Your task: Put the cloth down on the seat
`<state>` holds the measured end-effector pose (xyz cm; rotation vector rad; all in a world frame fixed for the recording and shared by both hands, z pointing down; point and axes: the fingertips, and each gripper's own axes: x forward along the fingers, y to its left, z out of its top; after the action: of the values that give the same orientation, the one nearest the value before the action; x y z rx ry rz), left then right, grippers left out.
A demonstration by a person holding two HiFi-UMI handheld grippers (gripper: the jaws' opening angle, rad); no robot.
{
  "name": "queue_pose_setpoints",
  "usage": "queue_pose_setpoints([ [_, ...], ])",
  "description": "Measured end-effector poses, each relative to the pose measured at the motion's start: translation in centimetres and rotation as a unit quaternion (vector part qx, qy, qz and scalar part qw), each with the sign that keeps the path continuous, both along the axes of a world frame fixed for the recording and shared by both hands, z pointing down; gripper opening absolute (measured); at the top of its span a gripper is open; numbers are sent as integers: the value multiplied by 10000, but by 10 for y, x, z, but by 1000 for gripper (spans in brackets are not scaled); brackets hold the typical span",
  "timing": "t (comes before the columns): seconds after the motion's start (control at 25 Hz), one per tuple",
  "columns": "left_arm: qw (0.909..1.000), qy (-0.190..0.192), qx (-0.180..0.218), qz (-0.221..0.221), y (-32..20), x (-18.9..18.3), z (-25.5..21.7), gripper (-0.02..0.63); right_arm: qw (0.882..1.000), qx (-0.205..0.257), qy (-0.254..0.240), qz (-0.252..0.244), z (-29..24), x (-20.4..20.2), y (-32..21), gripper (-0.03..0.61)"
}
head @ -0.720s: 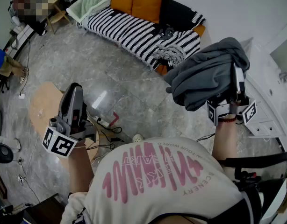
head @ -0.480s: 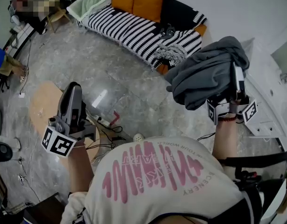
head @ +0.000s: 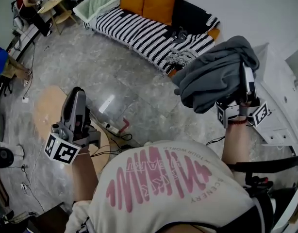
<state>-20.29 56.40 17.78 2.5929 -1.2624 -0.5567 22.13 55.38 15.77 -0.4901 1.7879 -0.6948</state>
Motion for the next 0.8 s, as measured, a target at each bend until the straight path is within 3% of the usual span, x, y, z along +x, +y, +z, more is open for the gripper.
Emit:
queue_pose_setpoints([
  [0.16, 10000, -42, 43, -4, -6, -11, 0, 87, 9999, 1, -59, -86, 2, -18, -11, 106],
  [0.28, 9999, 130, 91, 31, -12, -14, 1, 11, 9999, -24, 57, -107, 2, -35, -22, 107],
  [0.36, 9997, 237, 93, 50, -25, -12, 7, 11, 9999, -84, 103, -52, 9, -44, -38, 107],
  [0.52, 9998, -55, -191, 41, -56, 0, 28, 9, 9992, -335, 136, -149, 30, -55, -70, 107],
  [0.8, 9988, -332, -336, 139, -50, 5, 39, 9, 9981, -468, 286, -293, 37, -67, -70, 107],
])
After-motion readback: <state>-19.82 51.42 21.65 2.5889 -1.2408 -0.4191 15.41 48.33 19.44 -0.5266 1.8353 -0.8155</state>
